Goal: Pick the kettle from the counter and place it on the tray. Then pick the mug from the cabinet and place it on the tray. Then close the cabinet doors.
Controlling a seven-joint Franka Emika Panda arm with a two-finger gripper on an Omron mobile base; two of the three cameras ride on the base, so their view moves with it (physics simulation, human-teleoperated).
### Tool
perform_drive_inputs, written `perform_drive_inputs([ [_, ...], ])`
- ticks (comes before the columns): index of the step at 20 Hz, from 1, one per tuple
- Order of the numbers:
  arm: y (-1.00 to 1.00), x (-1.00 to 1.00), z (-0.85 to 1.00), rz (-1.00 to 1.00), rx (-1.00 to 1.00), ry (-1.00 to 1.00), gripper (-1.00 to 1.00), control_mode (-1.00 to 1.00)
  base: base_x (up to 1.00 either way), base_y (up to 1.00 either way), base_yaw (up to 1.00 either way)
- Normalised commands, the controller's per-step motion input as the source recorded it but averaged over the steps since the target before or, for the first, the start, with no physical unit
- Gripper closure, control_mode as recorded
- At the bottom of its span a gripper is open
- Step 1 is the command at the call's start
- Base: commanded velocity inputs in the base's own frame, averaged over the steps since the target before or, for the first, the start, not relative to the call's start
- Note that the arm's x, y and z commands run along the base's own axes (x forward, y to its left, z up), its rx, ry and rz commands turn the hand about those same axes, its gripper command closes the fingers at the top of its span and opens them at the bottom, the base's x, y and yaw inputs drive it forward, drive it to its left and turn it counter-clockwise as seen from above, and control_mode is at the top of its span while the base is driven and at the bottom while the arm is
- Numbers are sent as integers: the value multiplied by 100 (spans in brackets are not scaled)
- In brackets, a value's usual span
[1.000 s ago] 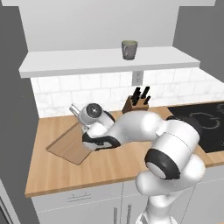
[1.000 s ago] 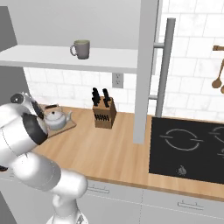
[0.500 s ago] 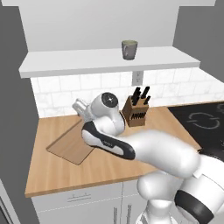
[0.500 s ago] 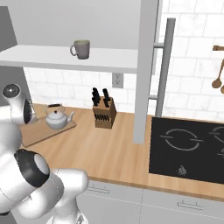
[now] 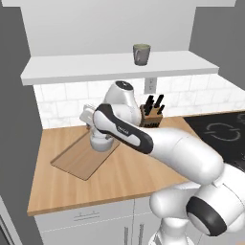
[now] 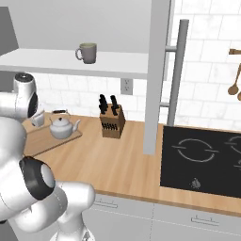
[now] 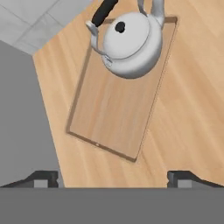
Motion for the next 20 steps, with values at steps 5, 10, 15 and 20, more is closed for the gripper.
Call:
perform_drive_inputs([
  [5, -30, -68, 25, 9, -23, 0, -100, -100, 0, 0, 0],
  [10, -24, -48, 50, 0, -34, 1, -100, -100, 0, 0, 0],
  [15, -29, -21, 57, -9, -29, -2, -100, -100, 0, 0, 0],
  [20, -31, -1, 37, -13, -18, -27, -100, -100, 0, 0, 0],
])
